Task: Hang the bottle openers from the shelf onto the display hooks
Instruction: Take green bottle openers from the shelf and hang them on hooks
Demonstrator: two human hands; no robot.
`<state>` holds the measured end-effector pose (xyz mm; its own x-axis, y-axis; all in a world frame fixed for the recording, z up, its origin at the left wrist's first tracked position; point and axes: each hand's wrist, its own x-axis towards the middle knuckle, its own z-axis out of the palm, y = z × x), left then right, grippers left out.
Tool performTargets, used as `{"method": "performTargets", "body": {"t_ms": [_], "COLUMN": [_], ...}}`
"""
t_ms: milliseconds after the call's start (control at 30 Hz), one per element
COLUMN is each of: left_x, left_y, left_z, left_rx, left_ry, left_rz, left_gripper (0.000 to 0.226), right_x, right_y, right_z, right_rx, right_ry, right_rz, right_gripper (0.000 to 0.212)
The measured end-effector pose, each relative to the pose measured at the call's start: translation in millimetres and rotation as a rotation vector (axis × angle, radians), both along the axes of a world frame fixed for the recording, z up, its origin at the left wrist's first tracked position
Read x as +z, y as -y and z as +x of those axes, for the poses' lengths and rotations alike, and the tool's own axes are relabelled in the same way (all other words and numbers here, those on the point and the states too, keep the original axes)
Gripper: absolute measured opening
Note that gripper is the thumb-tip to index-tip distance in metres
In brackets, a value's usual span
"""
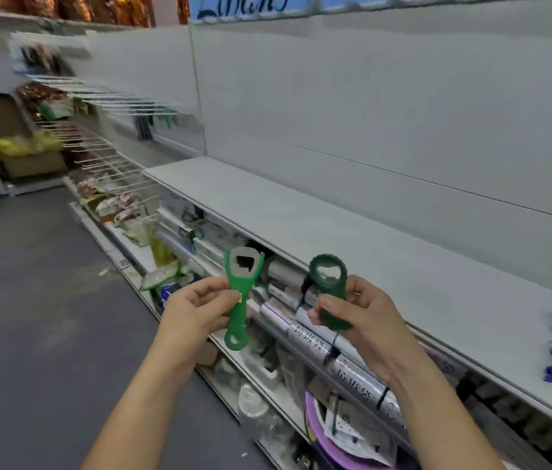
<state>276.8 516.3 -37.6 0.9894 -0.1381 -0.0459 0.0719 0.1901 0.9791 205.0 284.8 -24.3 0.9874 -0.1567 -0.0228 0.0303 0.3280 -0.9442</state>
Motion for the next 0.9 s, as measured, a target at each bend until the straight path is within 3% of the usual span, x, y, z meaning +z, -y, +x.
{"method": "performTargets", "body": {"t_ms": [200,267,400,433,600,700,900], "left_x": [-4.7,-8.8,-21.3,-23.7,-35.7,-40.1,-30.4], "left_y": [-101.7,-128.4,-171.0,-179.5,-215.6,-231.3,-251.5], "left_z": [49.0,63.1,92.1,99.1,143.9,185.4,280.8], "left_rx": [0.121,0.162,0.258,0.277,0.322,0.334,0.366], "left_ry": [0.011,0.009,0.002,0.001,0.009,0.03,0.025], "left_rz": [-0.035,-0.035,-0.027,-0.019,0.017,0.033,0.076], "left_gripper": [0.017,0.019,0.027,0.029,0.024,0.037,0.04], "right_x": [-8.1,-9.9,-13.0,-14.6,-26.9,-35.4,-30.0], "right_y": [-105.2,-131.7,-173.9,-182.8,-219.6,-235.8,-255.6], "right_z": [78.0,99.0,140.6,152.5,217.9,267.2,378.1], "right_rx": [0.127,0.173,0.261,0.257,0.199,0.216,0.244], "right_ry": [-0.008,-0.025,-0.03,-0.043,-0.064,-0.082,-0.107], "right_rz": [0.061,0.09,0.181,0.186,0.039,0.037,-0.06], "right_gripper": [0.02,0.03,0.01,0.014,0.029,0.042,0.034]}}
